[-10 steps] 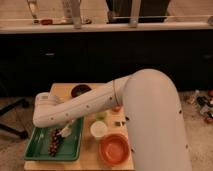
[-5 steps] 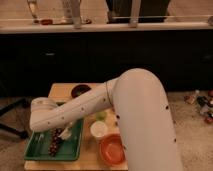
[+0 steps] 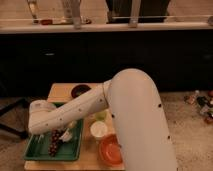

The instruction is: Wipe tray with brush

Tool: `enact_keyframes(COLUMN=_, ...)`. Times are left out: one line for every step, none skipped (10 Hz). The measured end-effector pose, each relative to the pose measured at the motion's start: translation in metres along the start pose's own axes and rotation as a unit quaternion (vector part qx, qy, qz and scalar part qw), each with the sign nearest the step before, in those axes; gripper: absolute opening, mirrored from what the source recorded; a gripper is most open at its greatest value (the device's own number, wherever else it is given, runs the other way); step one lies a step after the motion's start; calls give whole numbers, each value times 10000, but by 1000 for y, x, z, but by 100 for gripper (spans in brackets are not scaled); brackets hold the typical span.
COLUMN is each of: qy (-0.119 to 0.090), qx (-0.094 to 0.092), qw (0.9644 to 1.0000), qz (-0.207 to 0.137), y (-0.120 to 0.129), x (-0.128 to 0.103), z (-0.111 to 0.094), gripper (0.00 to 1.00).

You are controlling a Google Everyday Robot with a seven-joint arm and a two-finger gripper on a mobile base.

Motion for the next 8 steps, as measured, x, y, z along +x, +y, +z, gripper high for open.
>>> enact_keyframes(qy=53, qx=-53, qw=10000, qz=-18, y=1, x=3, z=1, gripper=0)
enact_keyframes(qy=110, qx=-110, qw=9999, qz=-37, y=2, x=7, z=3, gripper=0)
enact_keyframes(qy=183, qx=-165, qw=9997, qz=-59, y=1, x=13, z=5, gripper=0)
enact_keyframes(qy=225, qx=-193, qw=9995, qz=-72, y=-1, x=17, z=6, gripper=0)
enact_keyframes(qy=280, qx=-230, qw=9993, qz=-93, y=-4, x=22, z=9, gripper=0)
enact_keyframes(qy=325, qx=-243, qw=9991, qz=-112, y=-10, x=28, z=10, gripper=0)
enact_keyframes(qy=350, qx=-235, qw=9990, qz=-128, y=-15, x=30, z=10, gripper=0)
enact_keyframes(qy=361, qx=-214, qw=9990, qz=-143, y=-19, x=30, z=8, gripper=0)
